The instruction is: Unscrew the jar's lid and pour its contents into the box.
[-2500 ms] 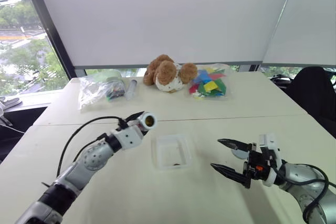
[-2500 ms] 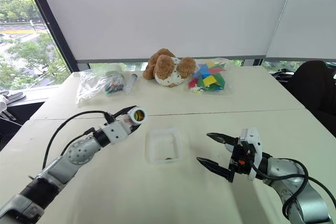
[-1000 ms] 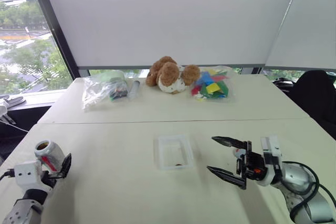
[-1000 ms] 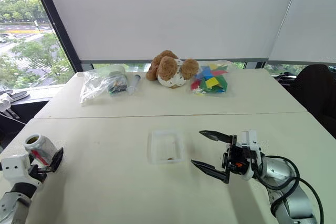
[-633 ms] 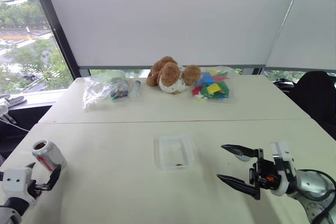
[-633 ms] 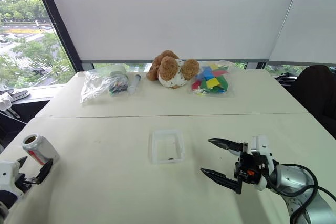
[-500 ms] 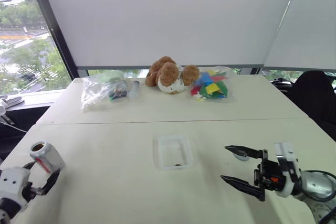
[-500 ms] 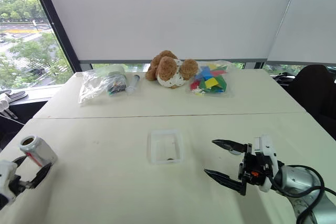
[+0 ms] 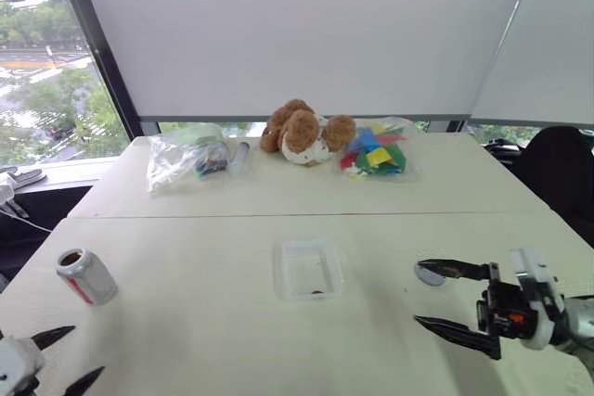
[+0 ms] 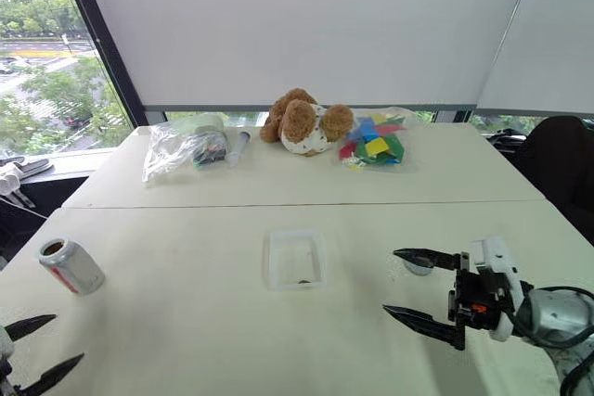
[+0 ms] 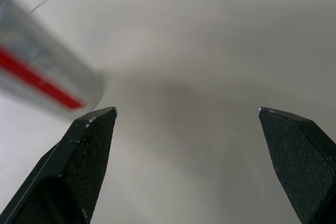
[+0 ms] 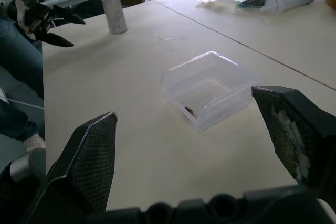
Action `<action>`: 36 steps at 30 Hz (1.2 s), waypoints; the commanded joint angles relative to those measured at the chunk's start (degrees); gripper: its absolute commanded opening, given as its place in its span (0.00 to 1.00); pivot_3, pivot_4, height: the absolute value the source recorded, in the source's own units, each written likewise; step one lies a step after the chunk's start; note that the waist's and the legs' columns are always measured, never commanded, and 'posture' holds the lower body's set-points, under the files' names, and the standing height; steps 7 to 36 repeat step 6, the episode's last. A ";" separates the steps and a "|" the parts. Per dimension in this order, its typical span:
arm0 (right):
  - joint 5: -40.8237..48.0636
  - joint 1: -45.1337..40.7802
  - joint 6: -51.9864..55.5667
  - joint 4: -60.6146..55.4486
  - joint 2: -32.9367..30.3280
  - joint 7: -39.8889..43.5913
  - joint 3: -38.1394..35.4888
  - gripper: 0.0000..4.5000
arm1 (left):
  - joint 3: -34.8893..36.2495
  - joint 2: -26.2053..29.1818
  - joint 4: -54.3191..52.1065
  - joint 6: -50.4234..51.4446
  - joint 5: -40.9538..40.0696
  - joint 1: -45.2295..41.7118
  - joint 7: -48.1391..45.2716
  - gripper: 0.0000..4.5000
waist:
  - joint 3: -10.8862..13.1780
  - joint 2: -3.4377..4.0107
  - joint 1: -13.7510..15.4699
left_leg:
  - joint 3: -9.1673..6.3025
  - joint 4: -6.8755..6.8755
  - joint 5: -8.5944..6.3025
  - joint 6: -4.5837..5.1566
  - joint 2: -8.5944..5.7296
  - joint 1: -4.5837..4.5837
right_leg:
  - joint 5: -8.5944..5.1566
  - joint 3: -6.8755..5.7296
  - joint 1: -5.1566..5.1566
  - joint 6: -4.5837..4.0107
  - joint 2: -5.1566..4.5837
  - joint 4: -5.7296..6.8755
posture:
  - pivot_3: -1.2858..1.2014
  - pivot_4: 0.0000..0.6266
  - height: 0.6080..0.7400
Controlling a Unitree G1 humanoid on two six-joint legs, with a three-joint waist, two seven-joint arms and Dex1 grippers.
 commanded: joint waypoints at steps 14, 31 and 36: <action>-2.54 0.11 -4.77 3.98 -1.38 5.10 -1.96 1.00 | -4.65 1.11 -15.39 7.89 -2.23 -5.66 0.74 0.99 | 0.01 0.01 -0.09 | 0.99 0.00 0.07 0.12 0.58 -0.02 | -0.06 -0.14 0.04 0.07 -0.03 0.00 | 0.52 0.24 1.00; -2.54 0.11 -4.77 3.98 -1.38 5.10 -1.96 1.00 | -4.65 1.11 -15.39 7.89 -2.23 -5.66 0.74 0.99 | 0.01 0.01 -0.09 | 0.99 0.00 0.07 0.12 0.58 -0.02 | -0.06 -0.14 0.04 0.07 -0.03 0.00 | 0.52 0.24 1.00; -2.54 0.11 -4.77 3.98 -1.38 5.10 -1.96 1.00 | -4.65 1.11 -15.39 7.89 -2.23 -5.66 0.74 0.99 | 0.01 0.01 -0.09 | 0.99 0.00 0.07 0.12 0.58 -0.02 | -0.06 -0.14 0.04 0.07 -0.03 0.00 | 0.52 0.24 1.00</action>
